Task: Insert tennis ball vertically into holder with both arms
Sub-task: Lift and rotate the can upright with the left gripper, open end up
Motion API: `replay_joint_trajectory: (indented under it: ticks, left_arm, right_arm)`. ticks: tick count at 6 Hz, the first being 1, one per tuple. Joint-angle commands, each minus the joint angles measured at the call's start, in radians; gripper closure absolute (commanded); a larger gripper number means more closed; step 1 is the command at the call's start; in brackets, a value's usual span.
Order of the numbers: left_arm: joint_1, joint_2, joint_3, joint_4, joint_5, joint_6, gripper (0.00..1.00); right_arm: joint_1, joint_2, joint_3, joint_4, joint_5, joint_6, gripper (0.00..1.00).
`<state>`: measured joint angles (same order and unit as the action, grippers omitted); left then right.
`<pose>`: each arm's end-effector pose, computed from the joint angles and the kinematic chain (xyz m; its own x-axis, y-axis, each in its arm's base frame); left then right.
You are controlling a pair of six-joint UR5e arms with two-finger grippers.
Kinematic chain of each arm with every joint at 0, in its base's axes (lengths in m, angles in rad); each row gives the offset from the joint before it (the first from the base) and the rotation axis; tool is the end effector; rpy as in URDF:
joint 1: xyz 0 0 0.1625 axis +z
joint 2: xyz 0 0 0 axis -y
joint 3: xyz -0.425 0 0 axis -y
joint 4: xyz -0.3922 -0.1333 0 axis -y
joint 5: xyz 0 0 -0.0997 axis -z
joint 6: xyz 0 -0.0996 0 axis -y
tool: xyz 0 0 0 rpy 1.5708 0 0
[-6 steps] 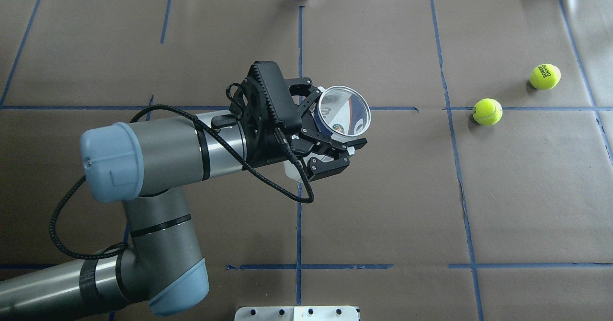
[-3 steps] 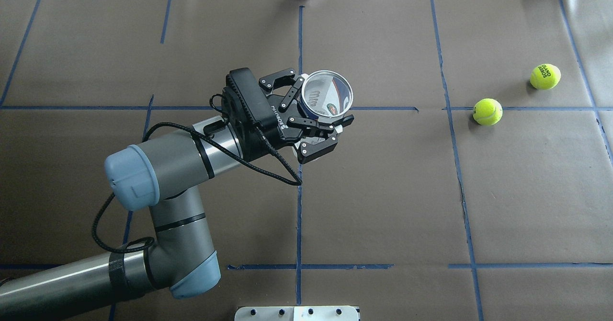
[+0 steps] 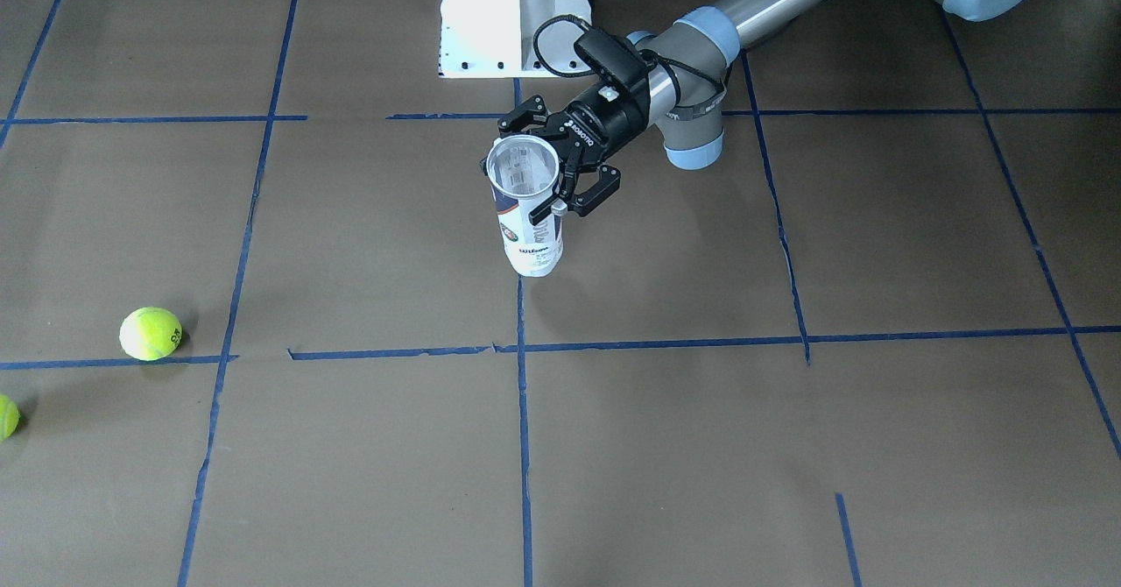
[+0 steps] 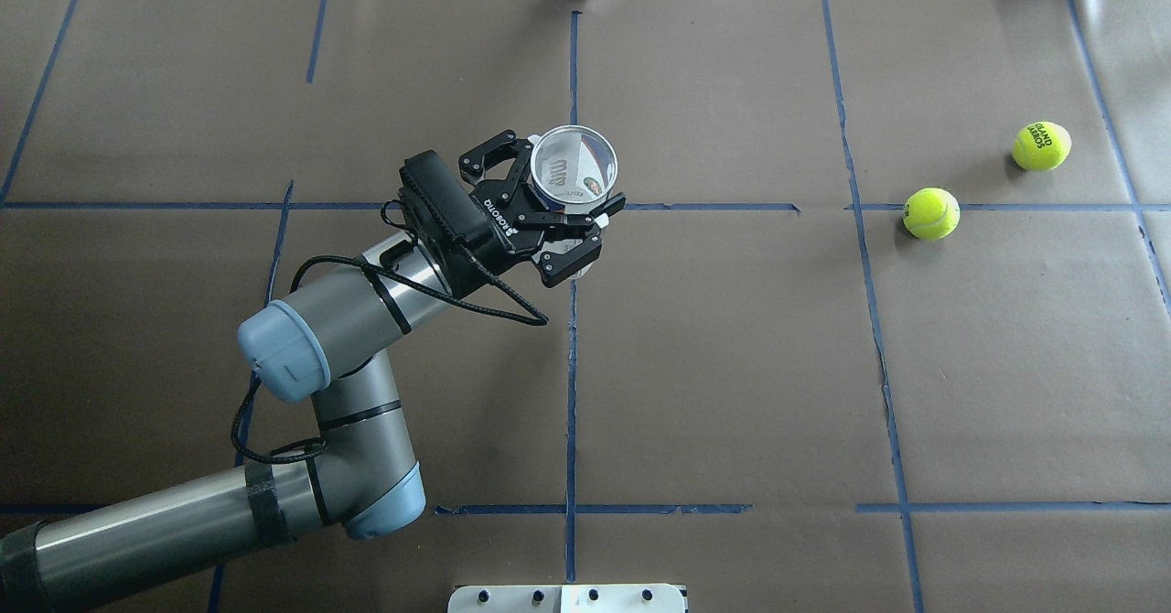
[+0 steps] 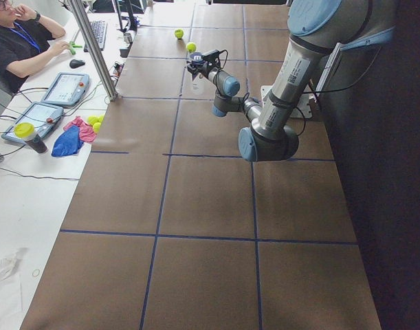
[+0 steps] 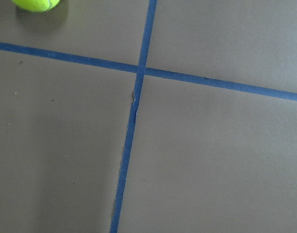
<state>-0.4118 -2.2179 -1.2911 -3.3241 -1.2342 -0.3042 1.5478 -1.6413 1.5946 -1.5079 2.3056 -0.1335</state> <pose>0.5294 -0.4126 0.2266 0.4632 0.7804 -0.4201 0.6474 0.0257 0.7617 0.0559 -0.4641 0.6770 0.7319 -0.1607 0.6622 0.1215 0.9870 0.1053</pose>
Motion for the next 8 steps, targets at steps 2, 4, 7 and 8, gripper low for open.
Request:
replay_joint_trajectory:
  ticks: [2, 4, 7, 8]
  left_arm:
    - [0.036, 0.003, 0.099, -0.066, 0.004, 0.000, 0.11]
    - [0.036, 0.001, 0.099, -0.068, 0.004, 0.000, 0.09]
    - [0.031, 0.000, 0.092, -0.067, 0.002, 0.000, 0.07]
    - [0.031, 0.000, 0.092, -0.068, 0.002, 0.002, 0.07]
  right_arm:
    - [0.000, 0.000, -0.002, 0.002, 0.000, 0.000, 0.00]
    - [0.000, 0.002, -0.002, 0.002, 0.000, 0.000, 0.00]
    - [-0.044, 0.023, 0.007, 0.113, 0.002, 0.008, 0.09]
    - [-0.099, 0.072, 0.016, 0.155, 0.033, 0.114, 0.01]
